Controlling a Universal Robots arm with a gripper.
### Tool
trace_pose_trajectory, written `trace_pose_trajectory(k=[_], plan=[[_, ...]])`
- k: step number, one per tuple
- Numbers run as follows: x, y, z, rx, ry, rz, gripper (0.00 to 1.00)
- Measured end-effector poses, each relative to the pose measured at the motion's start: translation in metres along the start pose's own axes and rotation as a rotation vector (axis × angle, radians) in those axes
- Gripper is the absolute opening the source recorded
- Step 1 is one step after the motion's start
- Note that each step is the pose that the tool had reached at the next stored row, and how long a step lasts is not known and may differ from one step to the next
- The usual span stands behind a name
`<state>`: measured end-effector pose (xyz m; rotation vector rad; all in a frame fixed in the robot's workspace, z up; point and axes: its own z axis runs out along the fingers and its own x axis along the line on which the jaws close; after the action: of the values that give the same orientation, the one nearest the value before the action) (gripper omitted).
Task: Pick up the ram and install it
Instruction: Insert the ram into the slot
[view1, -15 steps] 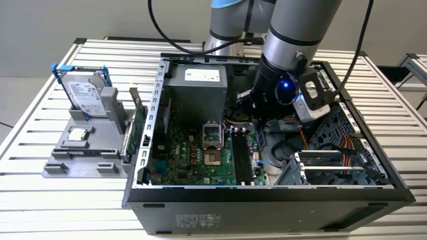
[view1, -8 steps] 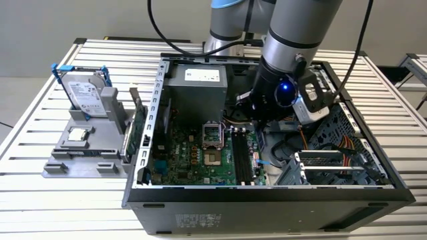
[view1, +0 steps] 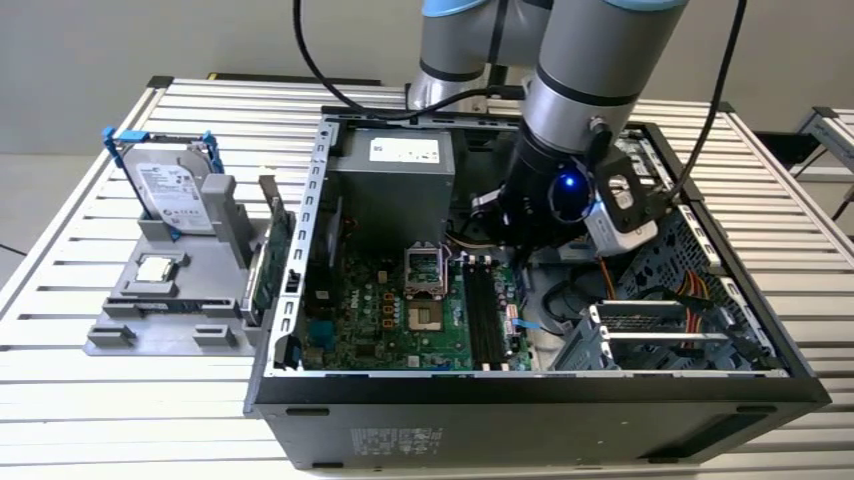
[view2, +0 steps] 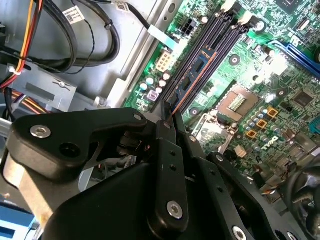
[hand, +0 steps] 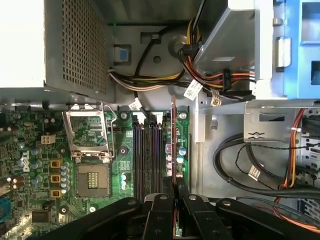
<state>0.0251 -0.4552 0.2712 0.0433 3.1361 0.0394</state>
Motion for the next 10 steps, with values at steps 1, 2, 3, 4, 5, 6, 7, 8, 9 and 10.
trace_pose_trajectory(k=[1, 2, 3, 4, 5, 6, 7, 8, 9, 10], plan=[[0.0004, -0.0006, 0.0003, -0.0001, 0.0000, 0.000, 0.00], [0.0008, -0.0011, 0.0005, -0.0001, 0.0000, 0.000, 0.00], [0.0012, -0.0016, 0.0009, -0.0001, 0.0000, 0.000, 0.00], [0.0015, -0.0019, 0.0014, -0.0003, -0.0001, 0.000, 0.00], [0.0016, -0.0022, 0.0018, -0.0002, 0.0000, -0.001, 0.00], [0.0018, -0.0025, 0.0024, 0.0000, 0.0000, -0.001, 0.00], [0.0020, -0.0028, 0.0030, -0.0001, 0.0000, -0.001, 0.00], [0.0021, -0.0031, 0.0038, 0.0001, 0.0000, -0.001, 0.00], [0.0021, -0.0035, 0.0045, 0.0001, 0.0001, -0.001, 0.00], [0.0021, -0.0038, 0.0056, -0.0001, 0.0000, -0.001, 0.00]])
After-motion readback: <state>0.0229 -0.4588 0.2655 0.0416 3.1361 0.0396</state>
